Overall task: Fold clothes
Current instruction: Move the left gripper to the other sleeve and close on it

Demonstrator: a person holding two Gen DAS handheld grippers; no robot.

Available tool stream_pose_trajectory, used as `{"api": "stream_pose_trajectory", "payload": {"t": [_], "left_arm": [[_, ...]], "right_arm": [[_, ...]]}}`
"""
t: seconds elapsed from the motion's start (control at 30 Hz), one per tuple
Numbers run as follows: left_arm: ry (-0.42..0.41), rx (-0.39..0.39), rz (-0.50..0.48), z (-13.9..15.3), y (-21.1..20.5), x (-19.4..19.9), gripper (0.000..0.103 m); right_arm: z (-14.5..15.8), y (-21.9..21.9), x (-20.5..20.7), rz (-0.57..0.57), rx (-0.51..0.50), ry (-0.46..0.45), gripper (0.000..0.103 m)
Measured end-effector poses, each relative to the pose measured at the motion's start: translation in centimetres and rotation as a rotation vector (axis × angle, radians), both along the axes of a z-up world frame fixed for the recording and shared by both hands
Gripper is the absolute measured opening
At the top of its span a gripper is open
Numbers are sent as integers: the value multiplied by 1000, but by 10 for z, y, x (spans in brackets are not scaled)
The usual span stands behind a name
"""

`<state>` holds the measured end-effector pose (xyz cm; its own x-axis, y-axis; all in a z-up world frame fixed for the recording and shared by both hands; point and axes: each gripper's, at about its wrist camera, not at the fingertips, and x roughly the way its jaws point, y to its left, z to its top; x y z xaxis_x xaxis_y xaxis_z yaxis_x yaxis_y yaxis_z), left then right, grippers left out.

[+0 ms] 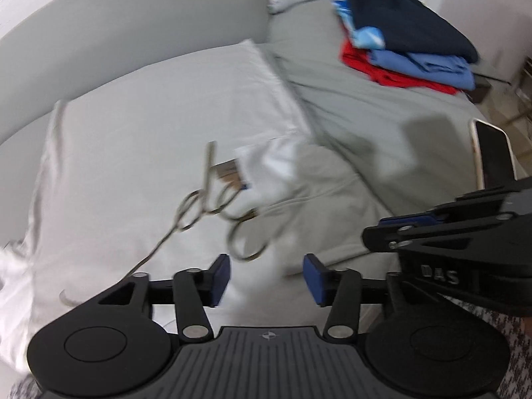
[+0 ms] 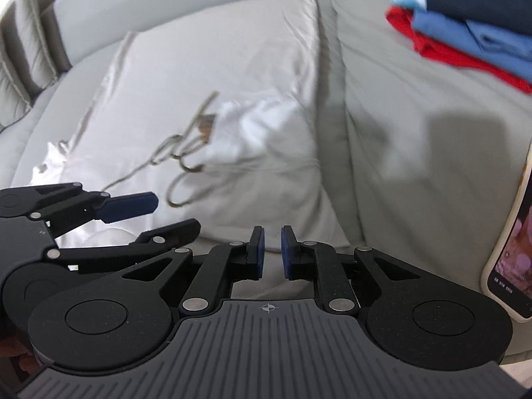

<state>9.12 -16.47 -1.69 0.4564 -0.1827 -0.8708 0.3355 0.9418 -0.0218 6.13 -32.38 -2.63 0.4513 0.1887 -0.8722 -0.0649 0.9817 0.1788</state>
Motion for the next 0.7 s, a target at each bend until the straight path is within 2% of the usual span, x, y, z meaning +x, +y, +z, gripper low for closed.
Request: {"api": "stream_pose_trajectory", "payload": {"t": [0.13,0.2,0.43,0.5,0.7], "left_arm": [[1,10,54,6,25,-9,60],[0,18,79,8,37,-13,68],[-24,25,168,22,86,-30,73],[-29,24,190,25,97,-33,77],[-26,13,333,33,148,-41,81]], "right_arm": [[9,22,-7,27,3,-33,25],[13,35,-12,46,3,-46,27],[19,76,-21,100,-4,-58,29],[22,89,-24,117,-9,-67,29],[31,126,-27,165,-10,-95,35]]}}
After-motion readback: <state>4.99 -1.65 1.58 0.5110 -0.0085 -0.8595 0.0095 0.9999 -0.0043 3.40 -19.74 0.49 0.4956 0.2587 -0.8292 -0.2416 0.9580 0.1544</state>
